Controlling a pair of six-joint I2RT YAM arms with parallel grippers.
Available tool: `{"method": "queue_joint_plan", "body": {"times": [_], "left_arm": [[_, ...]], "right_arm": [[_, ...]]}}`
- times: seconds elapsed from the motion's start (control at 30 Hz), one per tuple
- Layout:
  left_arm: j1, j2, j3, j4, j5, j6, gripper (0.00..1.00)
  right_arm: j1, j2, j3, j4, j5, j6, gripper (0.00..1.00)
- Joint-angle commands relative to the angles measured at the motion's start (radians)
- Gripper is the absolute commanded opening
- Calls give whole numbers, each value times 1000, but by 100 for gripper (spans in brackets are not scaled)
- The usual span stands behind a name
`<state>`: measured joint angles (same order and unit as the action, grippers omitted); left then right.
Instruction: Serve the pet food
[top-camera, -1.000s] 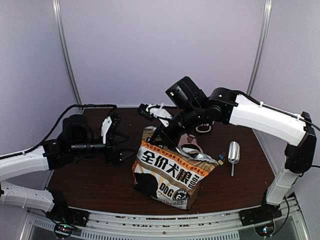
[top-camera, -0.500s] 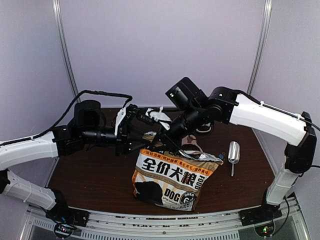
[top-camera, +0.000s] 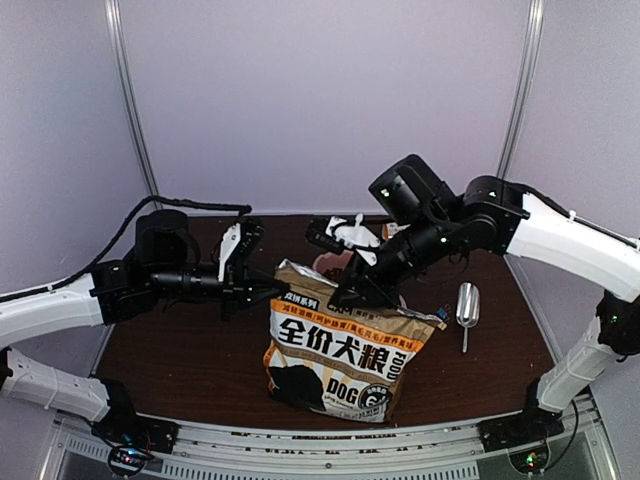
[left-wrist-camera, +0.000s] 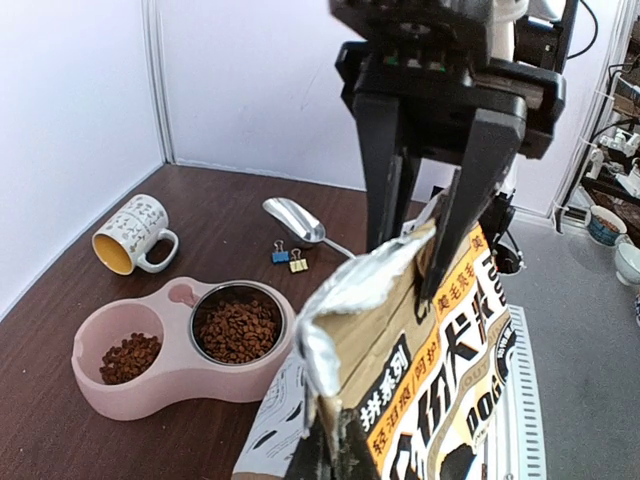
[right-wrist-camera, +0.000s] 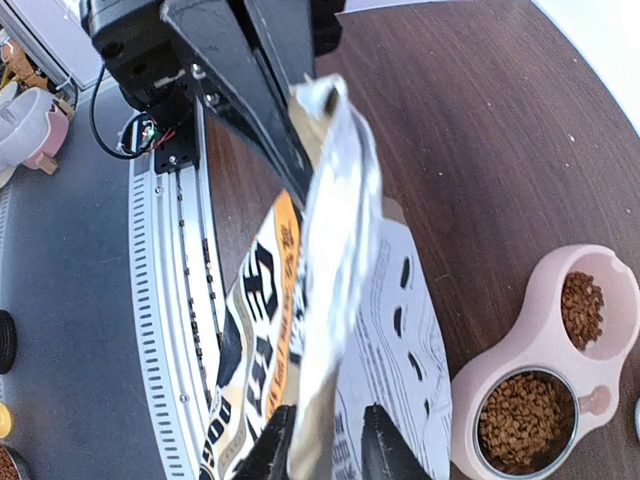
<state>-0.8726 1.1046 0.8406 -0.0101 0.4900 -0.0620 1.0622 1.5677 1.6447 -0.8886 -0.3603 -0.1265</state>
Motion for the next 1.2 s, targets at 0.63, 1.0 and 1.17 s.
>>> {"method": "queue_joint_plan", "body": {"times": [0.63,1.0,1.17], "left_arm": [[33,-238,-63,-56,-249,31,0],[72,-312,-111,-65,-222,11,0],[72,-288,-96,-79,-168,6,0]], "right_arm": [[23,-174,-200,-133,485,31,6],[23,-259,-299,-103,476,61,3],[21,-271,-329,-64,437,64,20]]}}
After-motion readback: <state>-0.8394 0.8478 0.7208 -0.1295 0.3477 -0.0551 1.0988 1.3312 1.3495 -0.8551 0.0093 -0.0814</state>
